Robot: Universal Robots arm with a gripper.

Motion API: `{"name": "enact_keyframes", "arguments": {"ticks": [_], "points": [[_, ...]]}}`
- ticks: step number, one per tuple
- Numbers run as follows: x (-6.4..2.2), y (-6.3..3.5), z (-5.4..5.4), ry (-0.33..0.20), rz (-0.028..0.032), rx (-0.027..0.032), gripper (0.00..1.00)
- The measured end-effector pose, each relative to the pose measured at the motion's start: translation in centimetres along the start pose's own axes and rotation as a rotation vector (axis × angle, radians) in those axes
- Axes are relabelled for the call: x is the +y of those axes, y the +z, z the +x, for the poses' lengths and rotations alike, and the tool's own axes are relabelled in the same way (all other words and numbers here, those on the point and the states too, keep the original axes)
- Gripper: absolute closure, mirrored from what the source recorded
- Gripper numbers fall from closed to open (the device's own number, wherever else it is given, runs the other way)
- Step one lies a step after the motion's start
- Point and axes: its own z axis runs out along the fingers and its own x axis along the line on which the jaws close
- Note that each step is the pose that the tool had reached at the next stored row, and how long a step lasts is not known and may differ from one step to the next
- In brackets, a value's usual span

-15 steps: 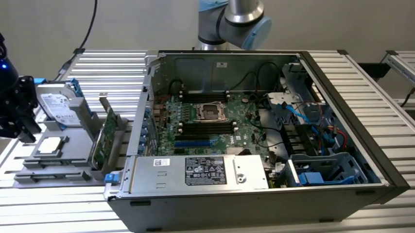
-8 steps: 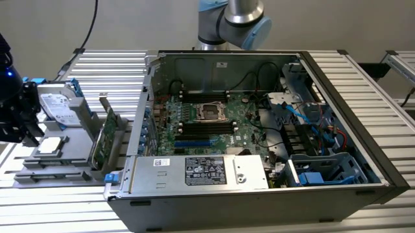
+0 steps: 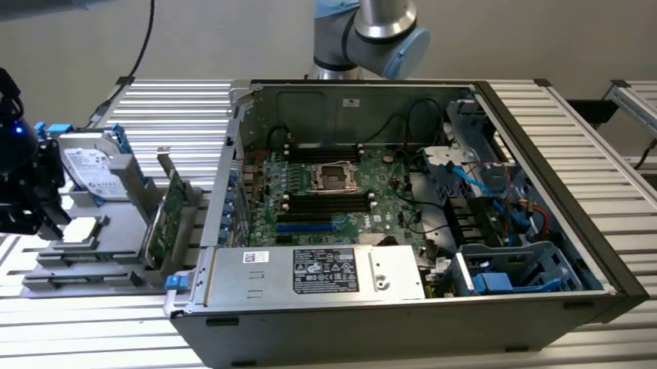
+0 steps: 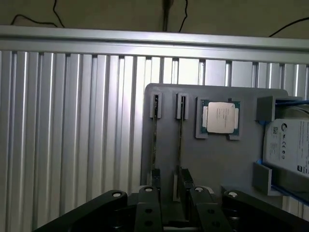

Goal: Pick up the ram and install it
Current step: 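Pick up the ram and move it above insertion slot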

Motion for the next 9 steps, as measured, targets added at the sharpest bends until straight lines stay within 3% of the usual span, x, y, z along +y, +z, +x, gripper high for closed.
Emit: {"name": "enact_keyframes", "arguments": {"ticks": [9], "points": [[0.07,1.65,0.4,-0.012,0.0001,0.0006,0.7]]}}
